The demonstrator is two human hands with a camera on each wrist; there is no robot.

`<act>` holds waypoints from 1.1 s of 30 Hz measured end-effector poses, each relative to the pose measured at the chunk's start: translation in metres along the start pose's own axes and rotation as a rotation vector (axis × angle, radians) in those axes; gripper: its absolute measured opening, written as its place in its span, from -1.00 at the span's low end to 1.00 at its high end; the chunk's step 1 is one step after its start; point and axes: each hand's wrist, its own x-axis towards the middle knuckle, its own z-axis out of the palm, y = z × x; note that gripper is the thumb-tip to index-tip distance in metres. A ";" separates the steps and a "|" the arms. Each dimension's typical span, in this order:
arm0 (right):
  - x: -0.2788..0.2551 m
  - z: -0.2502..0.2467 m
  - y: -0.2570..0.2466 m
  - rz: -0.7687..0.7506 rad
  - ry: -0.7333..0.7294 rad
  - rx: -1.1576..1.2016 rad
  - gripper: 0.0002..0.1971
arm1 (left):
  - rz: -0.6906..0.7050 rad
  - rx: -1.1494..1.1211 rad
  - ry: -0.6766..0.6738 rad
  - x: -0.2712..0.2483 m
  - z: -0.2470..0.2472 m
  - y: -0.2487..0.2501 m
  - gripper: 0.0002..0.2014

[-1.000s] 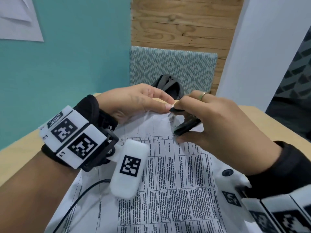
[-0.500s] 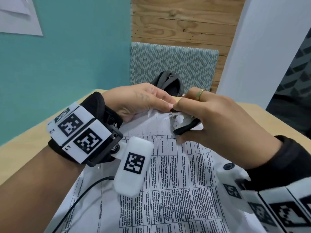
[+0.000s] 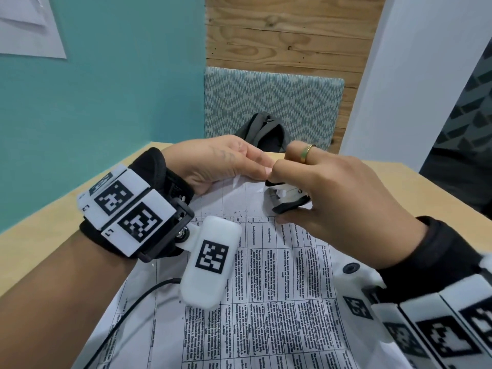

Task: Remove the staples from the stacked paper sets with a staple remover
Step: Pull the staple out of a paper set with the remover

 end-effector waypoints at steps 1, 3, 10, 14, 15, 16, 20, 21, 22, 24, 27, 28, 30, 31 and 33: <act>0.000 0.000 -0.001 -0.001 -0.005 0.012 -0.25 | 0.004 0.002 0.001 0.000 0.000 0.000 -0.83; 0.000 -0.001 -0.002 -0.017 -0.008 0.017 -0.21 | 0.020 0.013 0.009 0.001 0.000 -0.001 -0.72; 0.000 0.002 0.001 -0.042 -0.001 0.046 -0.23 | -0.013 0.054 0.012 0.001 0.002 -0.002 -0.67; -0.001 -0.001 0.006 -0.040 -0.035 0.092 -0.43 | 0.018 0.071 0.021 0.002 0.000 -0.005 -0.77; -0.001 -0.002 0.007 -0.042 -0.041 0.091 -0.46 | 0.020 0.067 0.016 0.001 0.001 -0.004 -0.84; -0.001 -0.002 0.007 -0.045 -0.048 0.089 -0.47 | 0.019 0.056 0.007 0.001 0.002 -0.004 -0.87; 0.001 -0.002 0.004 -0.058 -0.062 0.099 -0.45 | 0.037 0.028 -0.013 0.005 0.002 -0.006 -0.57; 0.001 -0.001 0.004 -0.062 -0.065 0.114 -0.45 | 0.039 0.025 -0.018 0.006 0.002 -0.007 -0.54; 0.000 -0.001 0.004 -0.065 -0.065 0.124 -0.46 | 0.035 0.022 -0.023 0.007 0.002 -0.007 -0.54; 0.000 -0.001 0.004 -0.066 -0.061 0.123 -0.46 | 0.027 -0.006 -0.024 0.007 0.001 -0.008 -0.56; 0.000 0.000 0.003 -0.072 -0.047 0.118 -0.43 | 0.035 -0.023 -0.043 0.006 -0.001 -0.008 -0.60; 0.000 0.000 0.003 -0.077 -0.046 0.113 -0.44 | 0.038 -0.020 -0.047 0.005 -0.002 -0.008 -0.63; 0.000 -0.001 0.004 -0.086 -0.050 0.103 -0.46 | 0.033 -0.012 -0.043 0.004 -0.001 -0.008 -0.74; 0.000 -0.001 0.004 -0.088 -0.049 0.098 -0.48 | 0.026 -0.013 -0.036 0.004 -0.001 -0.007 -0.81; 0.000 -0.001 0.006 -0.083 -0.029 0.094 -0.51 | 0.021 -0.017 -0.045 0.005 -0.002 -0.007 -0.83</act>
